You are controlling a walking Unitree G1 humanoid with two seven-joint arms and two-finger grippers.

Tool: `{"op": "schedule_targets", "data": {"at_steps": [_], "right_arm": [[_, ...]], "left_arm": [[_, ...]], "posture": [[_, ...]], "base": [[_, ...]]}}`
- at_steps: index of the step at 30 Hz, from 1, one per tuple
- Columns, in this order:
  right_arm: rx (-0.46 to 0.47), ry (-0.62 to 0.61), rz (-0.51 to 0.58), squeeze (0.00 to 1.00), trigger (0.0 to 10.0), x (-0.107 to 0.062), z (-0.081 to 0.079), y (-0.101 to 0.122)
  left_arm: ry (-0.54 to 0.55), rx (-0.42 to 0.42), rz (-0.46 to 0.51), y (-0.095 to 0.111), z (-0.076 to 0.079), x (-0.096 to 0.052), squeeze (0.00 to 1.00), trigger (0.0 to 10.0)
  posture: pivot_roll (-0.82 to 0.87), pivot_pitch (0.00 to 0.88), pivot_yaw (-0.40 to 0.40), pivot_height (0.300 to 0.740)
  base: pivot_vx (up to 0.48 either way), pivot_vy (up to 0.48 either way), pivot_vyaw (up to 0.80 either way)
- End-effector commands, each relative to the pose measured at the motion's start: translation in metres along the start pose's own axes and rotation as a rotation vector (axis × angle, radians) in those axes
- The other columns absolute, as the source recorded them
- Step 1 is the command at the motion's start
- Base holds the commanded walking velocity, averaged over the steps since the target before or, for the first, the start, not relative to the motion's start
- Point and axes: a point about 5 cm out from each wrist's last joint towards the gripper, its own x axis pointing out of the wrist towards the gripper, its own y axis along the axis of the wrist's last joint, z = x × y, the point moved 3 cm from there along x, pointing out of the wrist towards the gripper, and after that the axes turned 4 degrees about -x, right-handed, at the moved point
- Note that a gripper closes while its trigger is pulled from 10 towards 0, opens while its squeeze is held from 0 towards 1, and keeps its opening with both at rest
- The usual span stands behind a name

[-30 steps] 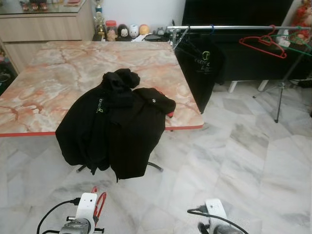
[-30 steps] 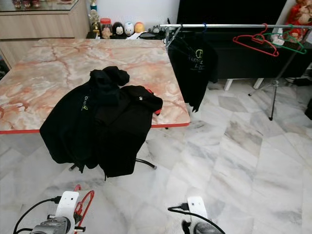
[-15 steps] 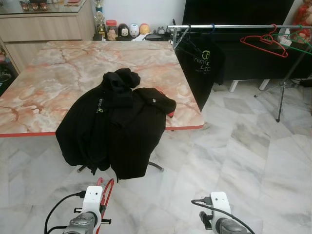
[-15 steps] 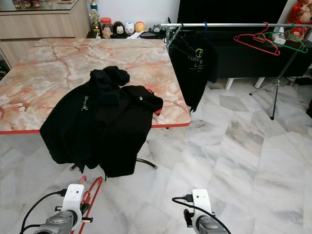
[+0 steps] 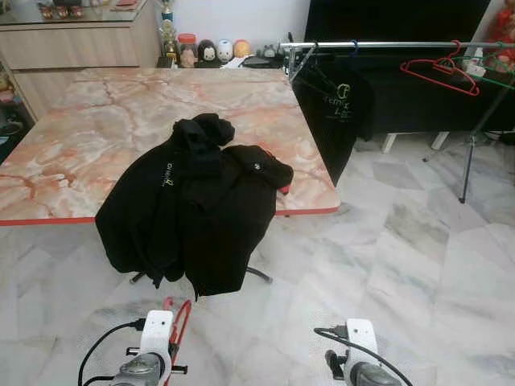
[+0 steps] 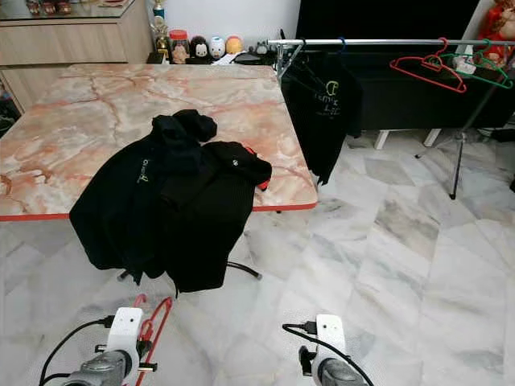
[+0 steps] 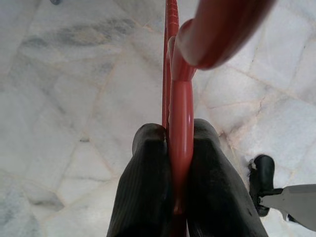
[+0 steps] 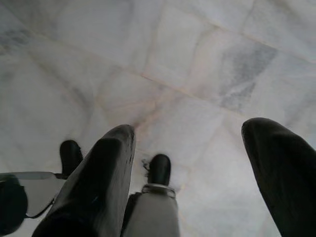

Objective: Hang hanger

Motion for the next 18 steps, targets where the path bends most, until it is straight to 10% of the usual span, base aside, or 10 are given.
{"op": "schedule_targets", "data": {"at_steps": [1, 18], "right_arm": [[0.0, -0.008, -0.013, 0.0, 10.0, 0.0, 0.0019, -0.0003], [-0.024, 0.012, -0.006, 0.0, 10.0, -0.0003, 0.0062, 0.0016]], "left_arm": [[0.003, -0.001, 0.006, 0.0042, 0.0018, 0.0008, 0.0, 10.0], [0.008, 0.013, -0.023, -0.0004, 0.0059, 0.0011, 0.0, 10.0]], "posture": [[0.05, 0.0, -0.056, 0.74], [0.03, 0.0, -0.046, 0.74]], "base": [[0.0, -0.262, 0.0], [0.0, -0.263, 0.0]]}}
